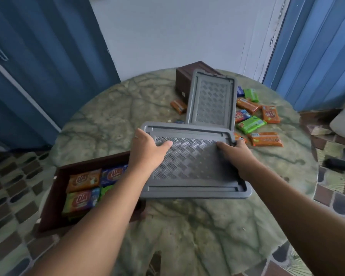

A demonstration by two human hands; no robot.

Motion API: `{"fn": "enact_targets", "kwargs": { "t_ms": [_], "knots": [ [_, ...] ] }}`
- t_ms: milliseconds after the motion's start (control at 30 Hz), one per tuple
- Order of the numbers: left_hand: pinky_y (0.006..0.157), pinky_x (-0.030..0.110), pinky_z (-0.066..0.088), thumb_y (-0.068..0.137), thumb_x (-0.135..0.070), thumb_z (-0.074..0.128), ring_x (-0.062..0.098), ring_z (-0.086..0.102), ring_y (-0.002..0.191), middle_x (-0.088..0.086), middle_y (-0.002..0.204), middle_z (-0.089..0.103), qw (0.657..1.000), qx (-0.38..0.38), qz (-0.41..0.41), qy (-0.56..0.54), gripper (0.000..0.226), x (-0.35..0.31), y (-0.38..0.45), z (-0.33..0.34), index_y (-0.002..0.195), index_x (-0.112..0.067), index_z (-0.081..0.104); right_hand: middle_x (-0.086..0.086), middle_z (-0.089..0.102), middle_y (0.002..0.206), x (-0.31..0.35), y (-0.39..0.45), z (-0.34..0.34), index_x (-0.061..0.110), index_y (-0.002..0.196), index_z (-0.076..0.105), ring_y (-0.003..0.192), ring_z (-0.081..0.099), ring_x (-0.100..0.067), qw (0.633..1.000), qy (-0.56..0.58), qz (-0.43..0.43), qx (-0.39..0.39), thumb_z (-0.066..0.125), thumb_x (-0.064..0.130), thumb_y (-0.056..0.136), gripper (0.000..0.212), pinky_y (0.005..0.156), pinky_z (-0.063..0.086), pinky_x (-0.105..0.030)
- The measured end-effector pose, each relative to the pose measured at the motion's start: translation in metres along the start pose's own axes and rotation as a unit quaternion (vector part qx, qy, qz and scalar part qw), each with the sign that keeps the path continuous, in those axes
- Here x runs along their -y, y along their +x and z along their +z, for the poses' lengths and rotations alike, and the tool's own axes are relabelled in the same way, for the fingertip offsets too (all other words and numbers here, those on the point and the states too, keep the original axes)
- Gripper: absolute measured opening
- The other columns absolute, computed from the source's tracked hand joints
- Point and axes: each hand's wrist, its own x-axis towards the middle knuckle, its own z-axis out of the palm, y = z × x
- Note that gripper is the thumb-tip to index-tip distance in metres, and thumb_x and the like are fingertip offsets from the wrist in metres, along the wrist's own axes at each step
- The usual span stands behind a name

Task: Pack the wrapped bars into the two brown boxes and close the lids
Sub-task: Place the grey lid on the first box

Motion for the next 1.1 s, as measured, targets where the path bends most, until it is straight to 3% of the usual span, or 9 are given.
{"fn": "enact_targets", "kwargs": {
  "t_ms": [167, 333, 433, 567, 667, 767, 900, 967, 1100],
  "knots": [
    [0.096, 0.045, 0.054, 0.055, -0.084, 0.078, 0.033, 0.064, 0.113, 0.016, 0.133, 0.056, 0.999, -0.022, -0.034, 0.005, 0.123, 0.073, 0.008, -0.067, 0.138, -0.008, 0.03, -0.003, 0.057, 0.123, 0.038, -0.042, 0.065, 0.015, 0.137, 0.045, 0.11, 0.058, -0.025, 0.995, -0.05, -0.028, 0.083, 0.071, 0.058, 0.089, 0.07, 0.094, 0.05, -0.04],
    [0.083, 0.043, 0.057, 0.037, -0.096, 0.073, 0.033, 0.067, 0.101, 0.019, 0.118, 0.063, 0.993, -0.042, -0.109, 0.019, 0.132, 0.152, 0.008, -0.123, 0.129, -0.008, 0.038, -0.008, 0.053, 0.134, 0.06, -0.076, 0.138, 0.014, 0.14, 0.043, 0.119, 0.056, -0.029, 0.977, -0.139, -0.091, 0.132, 0.07, 0.064, 0.086, 0.078, 0.095, 0.049, -0.042],
    [0.075, 0.036, 0.054, 0.044, -0.09, 0.078, 0.026, 0.066, 0.094, 0.014, 0.117, 0.064, 0.991, -0.049, -0.128, 0.0, 0.125, 0.19, 0.007, -0.145, 0.129, -0.005, 0.046, -0.011, 0.045, 0.145, 0.066, -0.093, 0.18, 0.015, 0.15, 0.036, 0.131, 0.049, -0.033, 0.966, -0.178, -0.125, 0.137, 0.067, 0.068, 0.084, 0.091, 0.108, 0.045, -0.049],
    [0.097, 0.039, 0.049, 0.051, -0.088, 0.076, 0.03, 0.054, 0.125, 0.015, 0.143, 0.048, 0.988, -0.032, -0.145, 0.035, 0.134, 0.226, 0.006, -0.152, 0.146, -0.002, 0.036, -0.014, 0.039, 0.155, 0.059, -0.11, 0.216, 0.019, 0.161, 0.019, 0.142, 0.038, -0.038, 0.935, -0.303, -0.148, 0.107, 0.053, 0.079, 0.086, 0.102, 0.116, 0.034, -0.054],
    [0.097, 0.038, 0.047, 0.052, -0.091, 0.071, 0.033, 0.053, 0.129, 0.017, 0.144, 0.049, 0.985, -0.014, -0.158, 0.061, 0.134, 0.242, 0.011, -0.144, 0.146, -0.003, 0.036, -0.012, 0.035, 0.159, 0.049, -0.118, 0.227, 0.02, 0.162, 0.012, 0.144, 0.035, -0.036, 0.924, -0.34, -0.142, 0.098, 0.046, 0.081, 0.088, 0.102, 0.115, 0.03, -0.054],
    [0.1, 0.042, 0.045, 0.049, -0.102, 0.057, 0.037, 0.05, 0.132, 0.019, 0.145, 0.048, 0.98, -0.008, -0.159, 0.121, 0.138, 0.249, 0.013, -0.134, 0.145, -0.005, 0.036, -0.012, 0.033, 0.158, 0.041, -0.121, 0.228, 0.02, 0.162, 0.012, 0.144, 0.033, -0.036, 0.931, -0.325, -0.146, 0.083, 0.048, 0.077, 0.09, 0.098, 0.115, 0.03, -0.053],
    [0.112, 0.046, 0.034, 0.052, -0.106, 0.046, 0.041, 0.031, 0.143, 0.024, 0.153, 0.029, 0.969, 0.011, -0.172, 0.178, 0.144, 0.257, 0.015, -0.127, 0.155, -0.007, 0.026, -0.013, 0.036, 0.148, 0.042, -0.122, 0.23, 0.021, 0.158, 0.022, 0.138, 0.033, -0.037, 0.934, -0.316, -0.148, 0.076, 0.054, 0.073, 0.09, 0.091, 0.112, 0.035, -0.052],
    [0.113, 0.047, 0.034, 0.053, -0.104, 0.048, 0.041, 0.028, 0.145, 0.023, 0.157, 0.025, 0.971, 0.021, -0.177, 0.16, 0.144, 0.265, 0.017, -0.124, 0.157, -0.009, 0.022, -0.013, 0.035, 0.144, 0.043, -0.122, 0.233, 0.023, 0.154, 0.026, 0.136, 0.031, -0.037, 0.933, -0.32, -0.142, 0.078, 0.055, 0.073, 0.089, 0.086, 0.11, 0.034, -0.051],
    [0.113, 0.051, 0.038, 0.051, -0.099, 0.062, 0.037, 0.031, 0.148, 0.015, 0.164, 0.024, 0.983, 0.051, -0.176, 0.018, 0.146, 0.277, 0.024, -0.12, 0.16, -0.017, 0.012, -0.011, 0.03, 0.138, 0.044, -0.121, 0.238, 0.03, 0.15, 0.027, 0.132, 0.028, -0.038, 0.936, -0.323, -0.13, 0.059, 0.056, 0.076, 0.086, 0.084, 0.106, 0.036, -0.05]
  ]
}}
